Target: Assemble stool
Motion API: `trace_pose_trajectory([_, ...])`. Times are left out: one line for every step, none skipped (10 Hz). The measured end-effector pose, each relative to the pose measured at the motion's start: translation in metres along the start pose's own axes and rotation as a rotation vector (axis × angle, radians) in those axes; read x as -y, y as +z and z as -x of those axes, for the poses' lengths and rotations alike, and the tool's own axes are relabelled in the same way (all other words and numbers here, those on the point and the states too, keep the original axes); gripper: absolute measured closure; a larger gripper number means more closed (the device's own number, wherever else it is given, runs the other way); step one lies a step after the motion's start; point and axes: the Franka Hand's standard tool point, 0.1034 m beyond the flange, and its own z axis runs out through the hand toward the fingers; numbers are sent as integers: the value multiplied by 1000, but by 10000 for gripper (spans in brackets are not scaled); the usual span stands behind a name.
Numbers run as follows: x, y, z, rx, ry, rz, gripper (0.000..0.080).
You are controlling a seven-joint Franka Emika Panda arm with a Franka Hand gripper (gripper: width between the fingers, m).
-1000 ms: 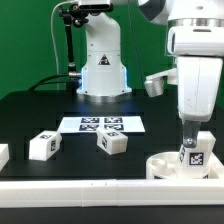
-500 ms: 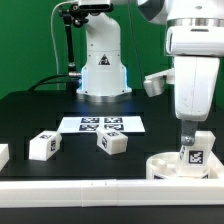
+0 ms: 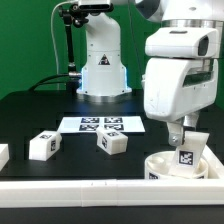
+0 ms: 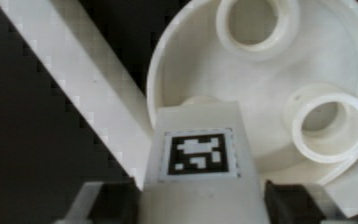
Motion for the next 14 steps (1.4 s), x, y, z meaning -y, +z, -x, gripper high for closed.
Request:
trace_pose_trajectory([-2,0,1,-8,83,-3,456])
trace_pose_trajectory([-4,0,2,-12,141,-3,456])
trace_pose_trajectory([-3,0,1,-13,198,-3,456])
trace_pose_trajectory([-3,0,1,-13,282,-4,456])
trace_pose_trajectory([-3,0,1,-12,344,-4,456])
trace_pose_trajectory([-3,0,1,-12,376,-4,456])
trace_pose_trajectory([-3,1,2,-19,499,-20,456])
trace_pose_trajectory([-6,1,4,-33,627,-45,456])
trace_pose_trajectory([-7,1,2,-48,704,-42,456])
trace_pose_trajectory([-5,1,2,-49,796,-46,456])
trace_pose_trajectory([-5,1,1,-49,897,-53,456])
trace_pose_trajectory([-4,1,0,-49,978,-55,456])
trace_pose_trajectory([-4,0,-1,-48,1057,-57,456])
trace_pose_trajectory([-3,0,-1,-47,1111,-58,456])
